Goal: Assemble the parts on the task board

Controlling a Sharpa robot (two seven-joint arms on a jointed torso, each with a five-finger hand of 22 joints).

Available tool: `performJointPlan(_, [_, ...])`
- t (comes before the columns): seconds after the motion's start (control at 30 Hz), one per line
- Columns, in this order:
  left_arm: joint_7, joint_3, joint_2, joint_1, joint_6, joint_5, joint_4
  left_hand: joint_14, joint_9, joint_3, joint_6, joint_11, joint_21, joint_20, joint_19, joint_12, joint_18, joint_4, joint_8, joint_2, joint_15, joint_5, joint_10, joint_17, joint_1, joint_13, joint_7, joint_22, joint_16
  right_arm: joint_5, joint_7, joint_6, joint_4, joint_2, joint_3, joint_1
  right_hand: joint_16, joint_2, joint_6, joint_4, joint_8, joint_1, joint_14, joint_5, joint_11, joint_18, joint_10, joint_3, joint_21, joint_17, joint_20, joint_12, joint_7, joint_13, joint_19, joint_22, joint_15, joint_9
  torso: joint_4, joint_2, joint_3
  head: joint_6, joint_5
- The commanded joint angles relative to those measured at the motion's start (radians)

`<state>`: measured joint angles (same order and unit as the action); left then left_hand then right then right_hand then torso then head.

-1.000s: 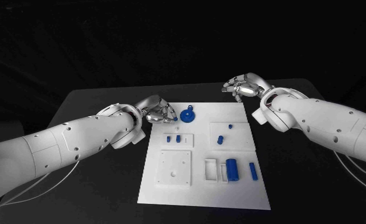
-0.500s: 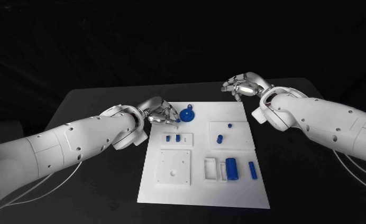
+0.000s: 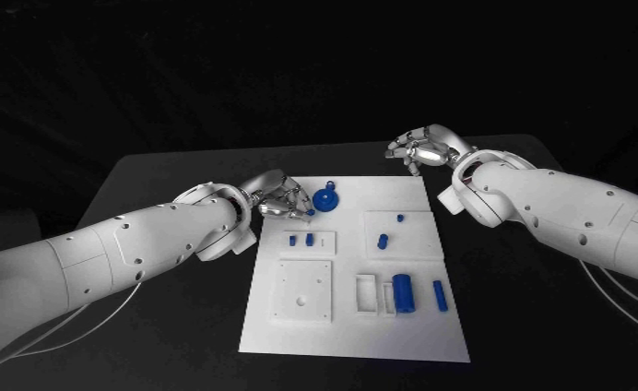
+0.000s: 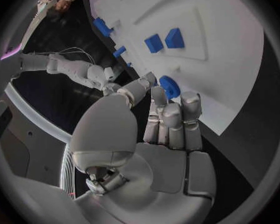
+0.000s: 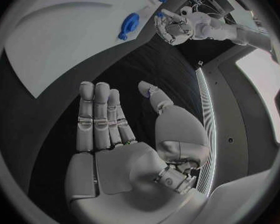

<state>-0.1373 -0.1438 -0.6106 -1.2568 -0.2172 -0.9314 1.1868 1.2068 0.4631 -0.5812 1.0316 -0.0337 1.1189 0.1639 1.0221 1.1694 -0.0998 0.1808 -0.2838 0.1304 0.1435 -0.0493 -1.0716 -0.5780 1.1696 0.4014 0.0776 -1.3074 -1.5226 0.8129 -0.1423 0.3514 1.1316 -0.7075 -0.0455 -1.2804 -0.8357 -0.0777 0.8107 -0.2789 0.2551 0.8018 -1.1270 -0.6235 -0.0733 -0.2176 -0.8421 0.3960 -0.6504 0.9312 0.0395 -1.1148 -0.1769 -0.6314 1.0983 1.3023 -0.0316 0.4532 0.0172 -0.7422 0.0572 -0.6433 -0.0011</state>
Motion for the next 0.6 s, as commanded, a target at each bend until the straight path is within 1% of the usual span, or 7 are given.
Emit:
performJointPlan(0.03, [-0.012,0.000,0.003,0.001,0.017,-0.035,-0.002,-0.003,0.000,0.000,-0.002,0.001,0.004,0.073,0.001,0.005,-0.011,0.005,0.003,-0.004,-0.001,-0.006,0.001,-0.002,-0.006,-0.001,0.002,-0.018,-0.005,-0.002,-0.009,-0.004,0.000,0.000,0.001,0.000,-0.006,0.001,-0.002,0.002,0.007,-0.008,0.006,-0.006,-0.001,-0.044,0.008,0.003,0.006,-0.001,-0.003,-0.006,-0.008,-0.001,0.004,0.002,0.001,-0.001,0.0005,0.000,-0.0001,-0.002,0.000])
performJointPlan(0.37, [-0.008,0.000,0.006,0.005,0.021,-0.063,-0.008,-0.003,0.000,0.001,-0.001,0.001,0.005,0.073,0.001,0.006,-0.011,0.007,0.003,-0.005,-0.001,-0.006,0.002,-0.002,-0.007,-0.001,0.002,-0.018,-0.005,-0.002,-0.009,-0.004,0.001,0.000,0.001,0.000,-0.006,0.001,-0.002,0.002,0.007,-0.008,0.006,-0.006,-0.001,-0.044,0.008,0.003,0.006,-0.001,-0.003,-0.007,-0.008,-0.001,0.004,0.002,0.001,-0.001,0.0004,0.000,-0.0008,-0.003,0.000])
performJointPlan(0.6, [-0.005,0.000,0.010,0.005,0.019,-0.065,-0.013,-0.003,0.000,0.001,-0.001,0.001,0.006,0.073,0.000,0.006,-0.011,0.008,0.003,-0.005,-0.001,-0.006,0.001,-0.003,-0.007,-0.001,0.002,-0.018,-0.005,-0.002,-0.010,-0.004,0.001,0.001,0.001,0.000,-0.006,0.001,-0.002,0.002,0.007,-0.008,0.006,-0.006,-0.001,-0.044,0.008,0.003,0.006,-0.001,-0.003,-0.007,-0.008,0.000,0.005,0.002,0.001,-0.001,0.0004,0.000,-0.0003,-0.004,-0.001])
